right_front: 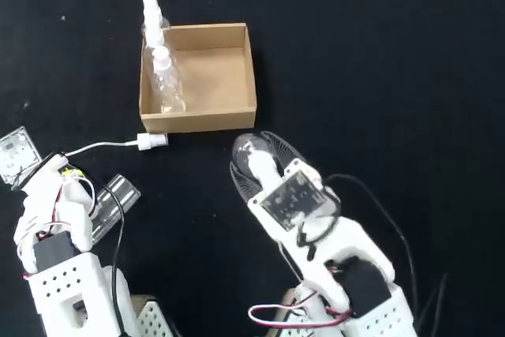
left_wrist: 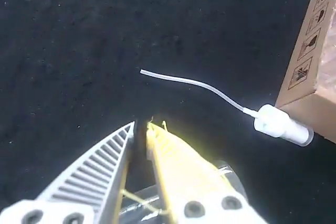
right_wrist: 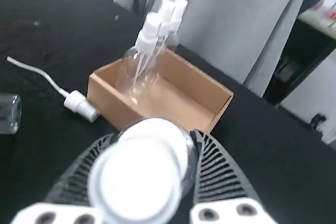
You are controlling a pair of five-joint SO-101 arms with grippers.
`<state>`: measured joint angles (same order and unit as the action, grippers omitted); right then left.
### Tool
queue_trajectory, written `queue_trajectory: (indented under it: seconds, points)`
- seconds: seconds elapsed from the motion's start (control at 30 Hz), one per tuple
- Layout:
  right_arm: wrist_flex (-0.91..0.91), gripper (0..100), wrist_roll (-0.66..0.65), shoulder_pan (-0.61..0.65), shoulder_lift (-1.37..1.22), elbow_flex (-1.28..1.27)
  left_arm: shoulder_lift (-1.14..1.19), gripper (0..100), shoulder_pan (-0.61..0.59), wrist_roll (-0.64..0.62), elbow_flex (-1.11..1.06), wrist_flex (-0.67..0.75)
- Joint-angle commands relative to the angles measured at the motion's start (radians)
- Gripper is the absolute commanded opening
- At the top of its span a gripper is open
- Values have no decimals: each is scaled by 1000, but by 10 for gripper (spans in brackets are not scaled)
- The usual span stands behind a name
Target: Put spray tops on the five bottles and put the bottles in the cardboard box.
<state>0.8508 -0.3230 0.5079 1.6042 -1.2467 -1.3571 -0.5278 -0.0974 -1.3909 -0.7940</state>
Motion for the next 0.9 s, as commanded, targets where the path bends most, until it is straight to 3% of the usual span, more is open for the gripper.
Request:
queue_trajectory:
  seconds: [0.0,0.4,0.87]
  points:
    - [-8,11,-12,-29,-150,153,-14,30,-12,6,13,3]
    - [-14,11,-6,-31,-556,435,-14,30,-12,8,8,5]
    - [-186,11,-5,-32,-967,638,-14,30,-12,12,8,5]
